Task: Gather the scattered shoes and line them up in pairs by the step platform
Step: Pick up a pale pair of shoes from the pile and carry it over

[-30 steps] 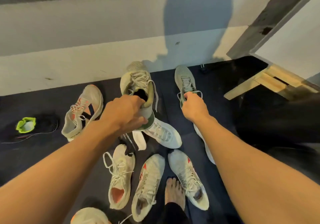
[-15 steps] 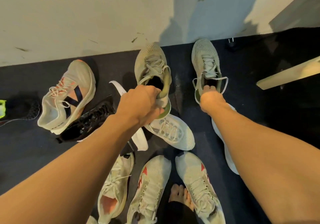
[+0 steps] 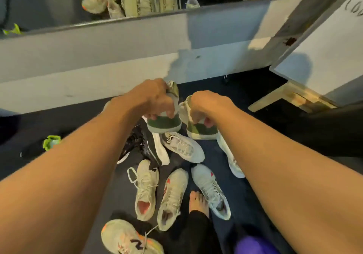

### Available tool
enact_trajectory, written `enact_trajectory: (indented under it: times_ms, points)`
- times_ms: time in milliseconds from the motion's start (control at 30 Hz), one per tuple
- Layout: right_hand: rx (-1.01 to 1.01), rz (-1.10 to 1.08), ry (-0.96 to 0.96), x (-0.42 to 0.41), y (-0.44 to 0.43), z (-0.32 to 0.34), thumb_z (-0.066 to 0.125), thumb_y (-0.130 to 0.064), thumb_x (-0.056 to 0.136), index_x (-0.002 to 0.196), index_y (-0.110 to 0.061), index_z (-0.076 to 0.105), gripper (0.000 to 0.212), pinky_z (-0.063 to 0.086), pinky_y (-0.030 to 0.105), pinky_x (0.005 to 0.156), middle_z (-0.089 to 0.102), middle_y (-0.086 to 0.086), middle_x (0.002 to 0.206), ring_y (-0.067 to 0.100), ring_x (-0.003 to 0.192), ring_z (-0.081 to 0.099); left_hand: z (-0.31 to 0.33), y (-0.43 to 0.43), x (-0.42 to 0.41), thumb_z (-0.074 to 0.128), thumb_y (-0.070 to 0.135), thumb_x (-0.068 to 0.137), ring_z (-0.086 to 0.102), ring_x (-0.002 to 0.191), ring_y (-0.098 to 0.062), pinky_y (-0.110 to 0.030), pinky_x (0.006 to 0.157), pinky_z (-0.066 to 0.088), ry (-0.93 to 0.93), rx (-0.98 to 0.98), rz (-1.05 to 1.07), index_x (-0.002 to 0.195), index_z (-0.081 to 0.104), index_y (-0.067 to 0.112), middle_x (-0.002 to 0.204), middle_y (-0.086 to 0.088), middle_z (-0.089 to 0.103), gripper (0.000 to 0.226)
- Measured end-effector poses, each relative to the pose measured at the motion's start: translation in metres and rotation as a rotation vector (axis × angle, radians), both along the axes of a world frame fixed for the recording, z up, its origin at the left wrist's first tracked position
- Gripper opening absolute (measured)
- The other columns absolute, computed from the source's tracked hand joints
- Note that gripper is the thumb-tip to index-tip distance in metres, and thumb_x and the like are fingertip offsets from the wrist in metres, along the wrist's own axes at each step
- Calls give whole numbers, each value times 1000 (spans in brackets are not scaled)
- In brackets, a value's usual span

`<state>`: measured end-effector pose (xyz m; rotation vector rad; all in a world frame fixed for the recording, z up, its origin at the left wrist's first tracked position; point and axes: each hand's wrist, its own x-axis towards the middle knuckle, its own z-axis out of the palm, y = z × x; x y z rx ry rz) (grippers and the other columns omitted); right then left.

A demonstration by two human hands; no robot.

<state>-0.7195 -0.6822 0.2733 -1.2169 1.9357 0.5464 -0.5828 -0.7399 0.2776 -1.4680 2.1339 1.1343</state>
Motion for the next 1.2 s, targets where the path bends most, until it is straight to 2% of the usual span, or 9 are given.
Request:
enact_trajectory:
  times_ms: [133,200,267,400,467,633,767,1000,1200]
  points:
    - [-203,50,48,34,45,145,55,-11,87,78,-7,51,11,43,35,71,60,10,110,29,98,59,136,32,12,80,18,58,63,41,-19,-28,44,54,-1,-3,-106,84,64,17,67,-13,69,31]
    - [-238,74,142,49,74,220,57,-17,88,97,-10,60,11,38,34,75,57,7,123,28,110,56,210,58,25,78,18,57,60,40,-22,-26,42,52,0,-48,-159,85,66,16,65,-17,68,30]
    - [-325,18,202,60,109,293,56,-24,90,122,-14,56,34,36,36,79,53,7,130,29,118,51,287,88,38,78,18,59,58,40,-24,-25,42,50,8,-103,-216,92,69,12,63,-20,67,35]
    - [-446,-125,233,84,206,409,57,-35,93,132,-15,51,45,40,38,90,50,10,136,32,122,49,410,173,63,76,19,64,63,45,-28,-27,40,52,59,-245,-343,84,69,7,65,-16,69,24]
    - [-518,-215,204,94,252,447,56,-34,92,127,-15,55,40,44,36,83,55,12,129,32,113,55,450,213,68,76,21,62,61,41,-25,-23,36,47,72,-321,-391,76,66,7,54,-12,65,22]
    - [-474,-410,47,107,377,524,64,-28,89,112,-7,61,31,51,34,76,61,11,98,26,87,62,506,324,50,79,22,63,53,36,-22,-19,38,40,38,-250,-607,74,68,6,52,-12,61,23]
    - [-380,-542,70,97,482,559,72,-25,84,72,-11,57,24,56,36,70,58,5,67,19,58,59,527,415,19,79,15,64,47,32,-19,-19,37,38,22,-69,-760,74,66,7,42,-6,52,19]
    - [-308,-782,1,83,697,566,80,-26,74,76,-5,70,23,59,41,77,66,5,59,21,57,64,539,616,-35,76,17,62,46,38,-20,-21,42,39,59,-34,-1050,78,68,7,51,-6,53,21]
    - [-434,-1134,81,101,946,567,83,-20,71,81,-20,65,21,60,39,73,70,4,76,21,75,69,562,867,-61,77,24,62,49,32,-18,-20,37,40,138,-135,-1386,78,69,11,41,-3,53,23]
